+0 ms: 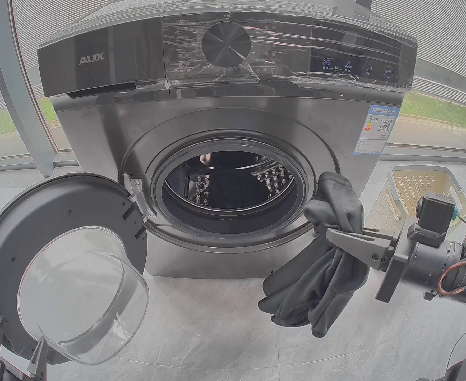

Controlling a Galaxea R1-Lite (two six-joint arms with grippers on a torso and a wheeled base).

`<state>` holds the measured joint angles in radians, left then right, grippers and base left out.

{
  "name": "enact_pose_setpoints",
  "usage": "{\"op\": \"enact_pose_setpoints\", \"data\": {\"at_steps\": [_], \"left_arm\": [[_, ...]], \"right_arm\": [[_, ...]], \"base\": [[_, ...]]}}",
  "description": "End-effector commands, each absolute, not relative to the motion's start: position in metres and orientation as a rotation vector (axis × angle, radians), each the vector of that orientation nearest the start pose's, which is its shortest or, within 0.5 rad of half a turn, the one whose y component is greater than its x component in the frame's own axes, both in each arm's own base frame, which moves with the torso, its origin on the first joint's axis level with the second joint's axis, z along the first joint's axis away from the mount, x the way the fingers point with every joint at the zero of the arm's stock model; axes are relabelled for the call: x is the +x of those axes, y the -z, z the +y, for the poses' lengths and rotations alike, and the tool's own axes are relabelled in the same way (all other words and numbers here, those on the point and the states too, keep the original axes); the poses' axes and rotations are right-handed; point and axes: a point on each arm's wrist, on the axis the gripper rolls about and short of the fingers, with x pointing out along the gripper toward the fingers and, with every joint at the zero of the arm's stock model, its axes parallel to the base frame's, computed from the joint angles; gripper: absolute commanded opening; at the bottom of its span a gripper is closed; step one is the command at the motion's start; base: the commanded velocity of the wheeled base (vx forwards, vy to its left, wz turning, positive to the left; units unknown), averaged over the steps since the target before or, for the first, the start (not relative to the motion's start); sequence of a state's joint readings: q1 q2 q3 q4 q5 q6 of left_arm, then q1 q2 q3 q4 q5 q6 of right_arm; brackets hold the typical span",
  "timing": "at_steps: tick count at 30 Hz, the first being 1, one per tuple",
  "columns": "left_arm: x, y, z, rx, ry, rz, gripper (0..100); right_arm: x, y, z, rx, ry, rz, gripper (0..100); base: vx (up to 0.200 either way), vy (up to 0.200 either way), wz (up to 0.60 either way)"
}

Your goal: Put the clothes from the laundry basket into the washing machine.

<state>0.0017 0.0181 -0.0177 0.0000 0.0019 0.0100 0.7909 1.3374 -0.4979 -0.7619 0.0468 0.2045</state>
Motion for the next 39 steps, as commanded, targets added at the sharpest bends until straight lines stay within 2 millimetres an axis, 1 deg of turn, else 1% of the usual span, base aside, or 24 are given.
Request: {"op": "enact_pose_setpoints", "data": {"at_steps": [1,3,4,7,8,9,10,11,13,16,20,22,23,26,30,31,33,35,36,37,39], "left_arm": [[-0.023,-0.076,0.0,0.017,-0.006,0.0,100],[-0.023,-0.078,0.0,0.015,-0.006,-0.015,100],[-0.024,-0.084,0.0,0.009,-0.006,-0.054,100],[-0.033,-0.119,0.0,0.009,0.021,-0.193,100],[-0.032,-0.124,-0.001,0.011,0.054,-0.183,100],[-0.031,-0.125,-0.001,0.012,0.079,-0.171,100],[-0.029,-0.127,-0.002,0.008,0.17,-0.147,100],[-0.028,-0.128,-0.002,0.007,0.218,-0.132,100],[-0.026,-0.131,-0.003,0.002,0.272,-0.116,100],[-0.017,-0.145,-0.005,-0.056,0.369,-0.057,100],[-0.009,-0.17,-0.009,-0.135,0.509,-0.02,100],[-0.008,-0.175,-0.01,-0.146,0.554,-0.012,100],[-0.006,-0.181,-0.011,-0.153,0.631,0.005,100],[0.006,-0.186,-0.014,-0.165,0.729,0.071,100],[0.025,-0.188,-0.017,-0.187,0.792,0.165,100],[0.035,-0.188,-0.018,-0.196,0.805,0.207,100],[0.046,-0.189,-0.02,-0.202,0.822,0.237,100],[0.056,-0.19,-0.023,-0.203,0.848,0.253,100],[0.056,-0.19,-0.023,-0.203,0.848,0.253,100],[0.066,-0.19,-0.027,-0.204,0.887,0.282,100],[0.075,-0.19,-0.033,-0.202,0.925,0.302,100]], "right_arm": [[0.146,-0.203,0.158,0.152,-0.852,0.174,0],[0.147,-0.204,0.162,0.155,-0.86,0.171,0],[0.147,-0.205,0.162,0.155,-0.86,0.17,0],[0.148,-0.206,0.164,0.155,-0.867,0.167,0],[0.149,-0.206,0.166,0.156,-0.868,0.168,0],[0.15,-0.206,0.167,0.157,-0.868,0.17,0],[0.152,-0.204,0.17,0.155,-0.868,0.179,0],[0.153,-0.204,0.171,0.154,-0.867,0.181,0],[0.155,-0.203,0.173,0.153,-0.866,0.187,0],[0.16,-0.197,0.177,0.149,-0.858,0.214,0],[0.158,-0.2,0.182,0.15,-0.876,0.203,0],[0.157,-0.203,0.183,0.155,-0.88,0.195,0],[0.159,-0.203,0.185,0.157,-0.879,0.194,0],[0.162,-0.203,0.185,0.17,-0.867,0.201,0],[0.163,-0.203,0.185,0.201,-0.863,0.217,0],[0.163,-0.203,0.184,0.216,-0.861,0.22,0],[0.164,-0.205,0.185,0.233,-0.862,0.214,0],[0.168,-0.205,0.188,0.249,-0.854,0.21,0],[0.168,-0.205,0.188,0.249,-0.854,0.21,0],[0.172,-0.204,0.19,0.261,-0.843,0.203,0],[0.177,-0.202,0.195,0.272,-0.837,0.209,0]], "base": [[0.0,0.0,0.0],[0.0,0.0,0.0],[0.0,0.0,0.0],[0.0,0.0,0.0],[0.0,0.0,0.0],[0.0,0.0,0.0],[0.0,0.0,0.0],[0.0,0.0,0.0],[0.0,0.0,0.0],[0.0,0.0,0.0],[0.0,0.0,0.0],[0.0,0.0,0.0],[0.0,0.0,0.0],[0.0,0.0,0.0],[0.0,0.0,0.0],[0.0,0.0,0.0],[0.0,0.0,0.0],[0.0,0.0,0.0],[0.0,0.0,0.0],[0.0,0.0,0.0],[0.0,0.0,0.0]]}}
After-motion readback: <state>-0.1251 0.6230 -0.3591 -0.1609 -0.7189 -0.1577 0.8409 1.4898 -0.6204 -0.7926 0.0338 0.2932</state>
